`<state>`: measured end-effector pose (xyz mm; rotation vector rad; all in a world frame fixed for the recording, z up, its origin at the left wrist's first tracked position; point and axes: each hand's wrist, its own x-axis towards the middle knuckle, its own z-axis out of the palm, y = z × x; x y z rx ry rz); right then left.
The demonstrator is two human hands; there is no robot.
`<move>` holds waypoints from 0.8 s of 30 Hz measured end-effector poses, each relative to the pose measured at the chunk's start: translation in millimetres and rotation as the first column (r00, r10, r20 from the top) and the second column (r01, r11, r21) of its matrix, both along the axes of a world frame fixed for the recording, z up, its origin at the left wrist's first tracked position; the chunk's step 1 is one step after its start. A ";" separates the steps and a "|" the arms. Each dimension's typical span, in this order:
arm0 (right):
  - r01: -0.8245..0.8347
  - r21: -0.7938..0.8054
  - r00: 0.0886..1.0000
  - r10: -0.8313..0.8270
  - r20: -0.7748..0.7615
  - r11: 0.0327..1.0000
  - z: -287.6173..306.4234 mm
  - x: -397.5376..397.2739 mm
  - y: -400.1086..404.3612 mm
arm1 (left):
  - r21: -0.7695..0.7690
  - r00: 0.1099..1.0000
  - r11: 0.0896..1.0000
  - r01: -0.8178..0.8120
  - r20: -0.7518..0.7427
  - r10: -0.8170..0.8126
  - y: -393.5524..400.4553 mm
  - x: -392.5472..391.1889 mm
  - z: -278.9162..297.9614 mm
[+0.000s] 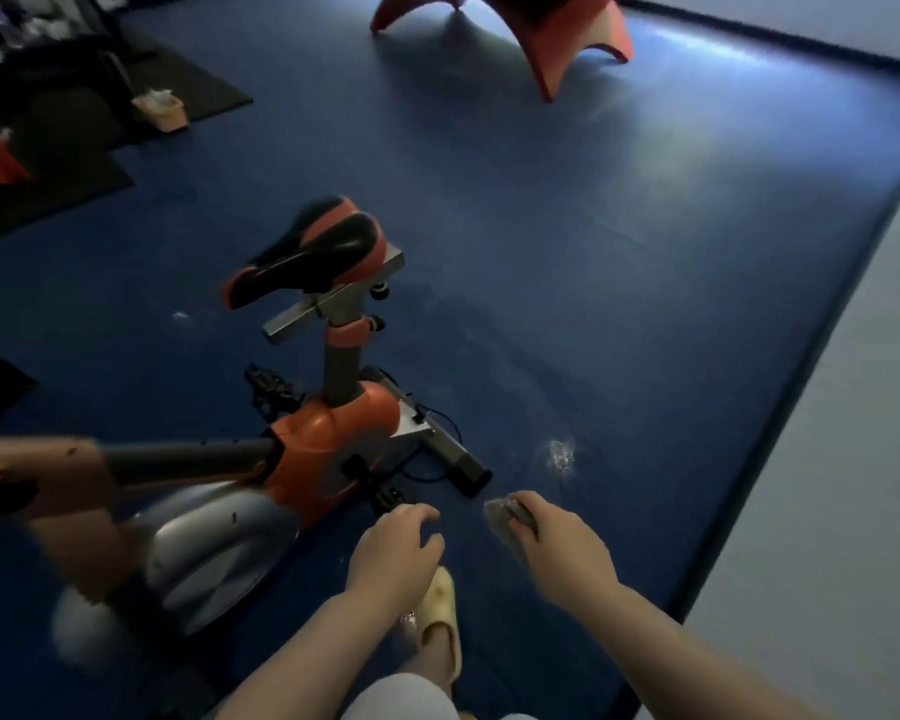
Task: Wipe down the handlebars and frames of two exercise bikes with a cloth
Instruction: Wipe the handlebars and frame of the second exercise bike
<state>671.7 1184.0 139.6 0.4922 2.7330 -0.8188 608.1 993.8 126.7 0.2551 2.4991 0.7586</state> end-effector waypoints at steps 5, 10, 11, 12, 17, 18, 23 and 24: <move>0.061 0.005 0.998 -0.062 0.022 0.998 -5.9 -51.3 45.6 | 0.008 0.995 0.995 0.097 -0.012 -0.097 52.5 -73.3 -4.9; 0.108 0.055 0.992 -0.111 0.065 0.993 -6.8 -104.5 91.1 | 0.003 0.986 0.986 0.165 -0.039 -0.165 103.2 -145.1 -2.9; 0.110 0.062 0.991 -0.114 0.065 0.992 -6.6 -114.5 99.2 | -0.002 0.982 0.983 0.183 -0.039 -0.183 114.9 -158.8 -3.4; 0.111 0.065 0.991 -0.115 0.063 0.992 -5.8 -123.7 107.5 | -0.004 0.979 0.980 0.201 -0.031 -0.201 127.6 -170.7 -3.8; 0.182 0.024 0.981 -0.183 0.058 0.983 -5.3 -160.4 160.1 | 0.014 0.957 0.957 0.290 0.014 -0.290 198.9 -201.6 1.0; 0.200 0.016 0.978 -0.201 0.060 0.980 -7.1 -169.5 173.7 | 0.011 0.952 0.952 0.305 0.022 -0.306 213.3 -208.2 0.4; 0.154 0.017 0.983 -0.155 0.096 0.988 -21.5 -226.0 249.3 | -0.024 0.966 0.966 0.258 0.033 -0.257 270.7 -264.0 -12.7; 0.124 0.021 0.988 -0.125 0.096 0.992 -21.4 -239.6 266.2 | -0.028 0.977 0.977 0.213 0.034 -0.212 280.2 -277.2 -14.7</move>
